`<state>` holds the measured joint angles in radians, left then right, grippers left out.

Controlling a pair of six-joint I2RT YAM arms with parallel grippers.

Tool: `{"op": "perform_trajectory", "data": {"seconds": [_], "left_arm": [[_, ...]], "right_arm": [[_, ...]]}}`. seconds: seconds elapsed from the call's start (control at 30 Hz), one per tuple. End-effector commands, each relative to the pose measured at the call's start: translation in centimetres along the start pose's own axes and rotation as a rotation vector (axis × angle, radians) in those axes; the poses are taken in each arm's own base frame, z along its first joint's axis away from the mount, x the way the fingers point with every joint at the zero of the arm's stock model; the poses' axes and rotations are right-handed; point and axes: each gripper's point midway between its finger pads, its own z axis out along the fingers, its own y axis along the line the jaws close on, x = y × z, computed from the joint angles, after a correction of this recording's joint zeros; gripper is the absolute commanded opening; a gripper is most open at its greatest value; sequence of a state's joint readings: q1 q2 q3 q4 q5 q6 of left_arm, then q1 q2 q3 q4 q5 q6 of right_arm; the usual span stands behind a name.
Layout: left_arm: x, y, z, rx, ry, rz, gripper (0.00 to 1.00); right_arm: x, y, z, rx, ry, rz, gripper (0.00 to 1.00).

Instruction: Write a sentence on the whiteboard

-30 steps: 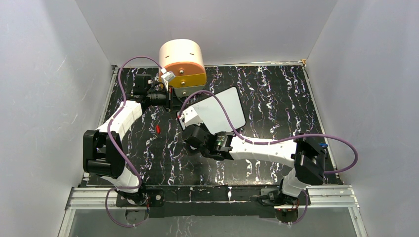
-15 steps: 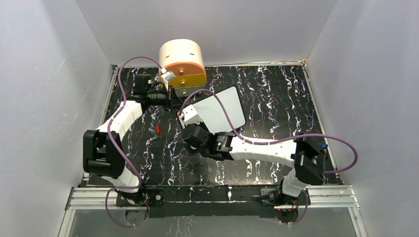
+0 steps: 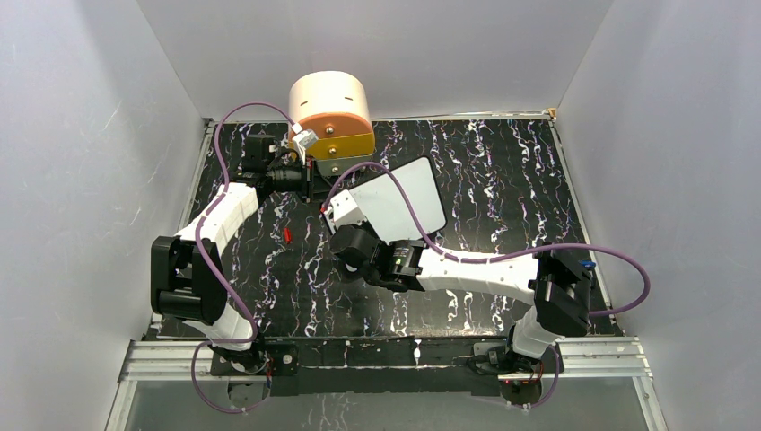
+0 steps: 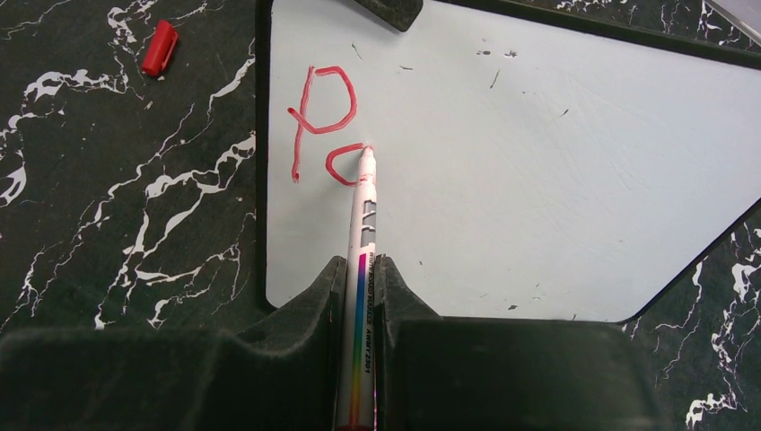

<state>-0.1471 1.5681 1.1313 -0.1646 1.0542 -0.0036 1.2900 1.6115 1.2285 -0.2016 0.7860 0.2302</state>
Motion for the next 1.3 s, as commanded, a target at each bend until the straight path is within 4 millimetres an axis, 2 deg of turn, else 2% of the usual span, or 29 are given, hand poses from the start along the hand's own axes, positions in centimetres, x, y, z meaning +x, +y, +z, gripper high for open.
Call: {"op": "perform_trajectory", "data": {"seconds": [0.0,0.37,0.8,1.27], "left_arm": [[1.9,0.8,0.3,-0.031,0.048,-0.06,0.0],[1.9,0.8,0.3,-0.036,0.049,-0.06,0.0],[1.9,1.0,0.3,-0.049,0.049,-0.06,0.0],[2.0,1.0,0.3,-0.045,0.049,-0.053,0.0]], "right_arm": [[-1.9,0.2,0.2,-0.02,-0.062,0.062,0.0],[-1.9,0.0,0.0,-0.017,-0.062,0.063,0.0],[-1.3,-2.0,-1.6,0.012,-0.074,0.098,0.0],[-1.7,-2.1,-0.7,0.025,-0.095,0.114,0.0]]}}
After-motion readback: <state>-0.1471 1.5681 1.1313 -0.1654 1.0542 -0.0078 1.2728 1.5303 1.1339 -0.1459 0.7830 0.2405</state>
